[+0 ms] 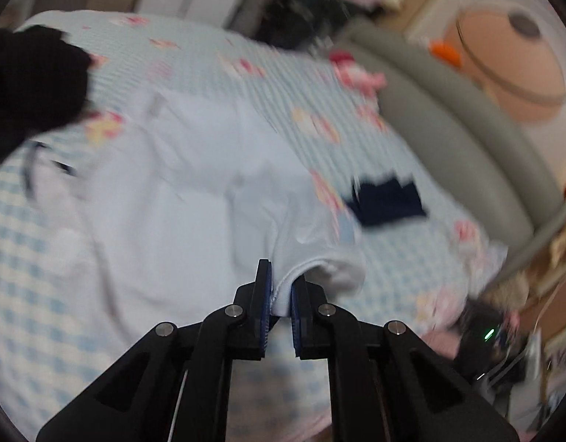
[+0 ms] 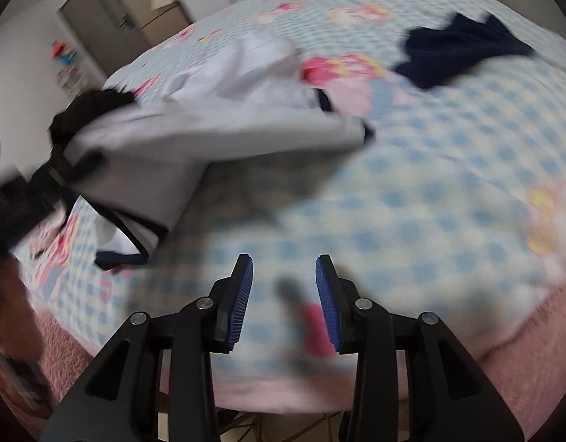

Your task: Fold clothes

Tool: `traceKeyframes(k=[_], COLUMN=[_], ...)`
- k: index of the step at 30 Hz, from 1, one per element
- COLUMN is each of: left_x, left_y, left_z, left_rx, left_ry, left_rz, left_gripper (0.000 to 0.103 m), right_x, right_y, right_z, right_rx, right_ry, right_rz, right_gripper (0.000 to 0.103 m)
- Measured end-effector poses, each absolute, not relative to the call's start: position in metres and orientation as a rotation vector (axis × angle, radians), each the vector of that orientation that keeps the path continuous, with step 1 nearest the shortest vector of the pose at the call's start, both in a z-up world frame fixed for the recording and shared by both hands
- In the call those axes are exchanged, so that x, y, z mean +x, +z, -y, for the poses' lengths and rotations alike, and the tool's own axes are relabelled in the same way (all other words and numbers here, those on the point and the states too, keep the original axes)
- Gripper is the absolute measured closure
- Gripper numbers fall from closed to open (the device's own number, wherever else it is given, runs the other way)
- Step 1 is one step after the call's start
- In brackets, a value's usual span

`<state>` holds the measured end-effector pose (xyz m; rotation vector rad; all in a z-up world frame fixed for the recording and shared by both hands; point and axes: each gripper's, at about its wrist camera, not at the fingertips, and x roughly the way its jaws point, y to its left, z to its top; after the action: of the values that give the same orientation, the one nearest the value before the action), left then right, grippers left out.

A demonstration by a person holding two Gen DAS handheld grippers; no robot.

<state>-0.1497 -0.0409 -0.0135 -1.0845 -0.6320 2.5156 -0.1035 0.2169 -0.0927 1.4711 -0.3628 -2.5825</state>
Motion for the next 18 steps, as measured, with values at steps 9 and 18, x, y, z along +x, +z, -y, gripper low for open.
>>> traceKeyframes(k=[9, 18], left_x=[-0.073, -0.022], left_y=[-0.025, -0.057], left_z=[0.242, 0.288], left_rx=[-0.995, -1.014], left_ry=[2.797, 2.778], left_rz=[1.132, 1.27], left_gripper=[0.095, 0.095], right_x=[-0.133, -0.153], right_y=[-0.085, -0.107], right_z=[-0.105, -0.003], right_rx=[1.417, 1.411], right_ry=[-2.342, -2.113], right_rz=[0.158, 0.295], right_gripper=[0.057, 0.038])
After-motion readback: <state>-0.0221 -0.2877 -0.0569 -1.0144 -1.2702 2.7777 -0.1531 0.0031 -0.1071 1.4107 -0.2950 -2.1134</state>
